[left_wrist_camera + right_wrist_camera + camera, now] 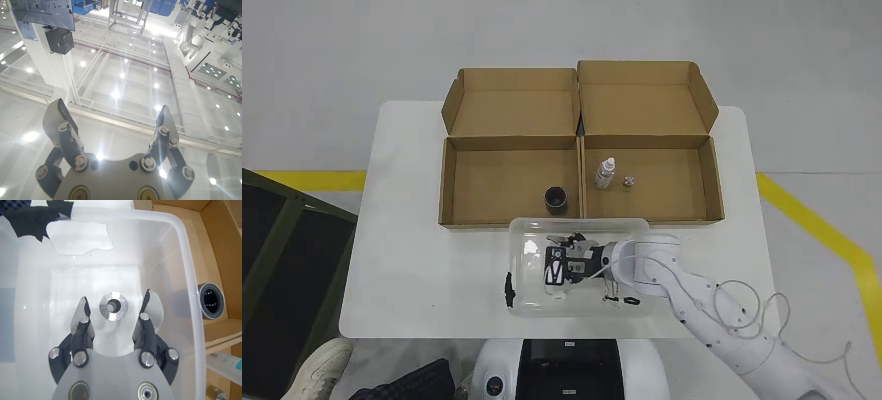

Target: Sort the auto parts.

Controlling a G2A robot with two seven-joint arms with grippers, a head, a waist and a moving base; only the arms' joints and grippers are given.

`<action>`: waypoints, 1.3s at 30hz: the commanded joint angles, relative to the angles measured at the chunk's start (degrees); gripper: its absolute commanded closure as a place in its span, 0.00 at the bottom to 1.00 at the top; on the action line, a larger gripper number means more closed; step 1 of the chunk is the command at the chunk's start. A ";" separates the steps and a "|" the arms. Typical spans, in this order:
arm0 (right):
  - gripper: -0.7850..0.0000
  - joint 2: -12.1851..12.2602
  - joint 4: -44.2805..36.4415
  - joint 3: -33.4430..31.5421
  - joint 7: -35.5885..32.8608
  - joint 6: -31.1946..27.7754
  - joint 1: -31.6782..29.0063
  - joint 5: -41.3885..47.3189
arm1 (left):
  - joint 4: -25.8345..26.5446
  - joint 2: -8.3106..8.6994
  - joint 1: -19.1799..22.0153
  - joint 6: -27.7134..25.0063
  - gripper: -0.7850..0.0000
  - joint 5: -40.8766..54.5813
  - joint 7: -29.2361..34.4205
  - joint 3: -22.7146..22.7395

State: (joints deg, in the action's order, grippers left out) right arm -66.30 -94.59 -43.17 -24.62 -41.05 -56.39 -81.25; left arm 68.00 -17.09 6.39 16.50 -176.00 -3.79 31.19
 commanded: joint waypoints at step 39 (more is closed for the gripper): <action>1.00 2.17 -12.01 -11.47 7.81 -5.81 -6.81 7.03 | 0.00 0.00 0.00 0.00 0.00 0.00 0.00 0.00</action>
State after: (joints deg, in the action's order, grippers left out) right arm -64.29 -105.94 -53.67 -17.59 -46.55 -62.92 -75.09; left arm 68.00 -17.09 6.39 16.50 -176.00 -3.79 31.19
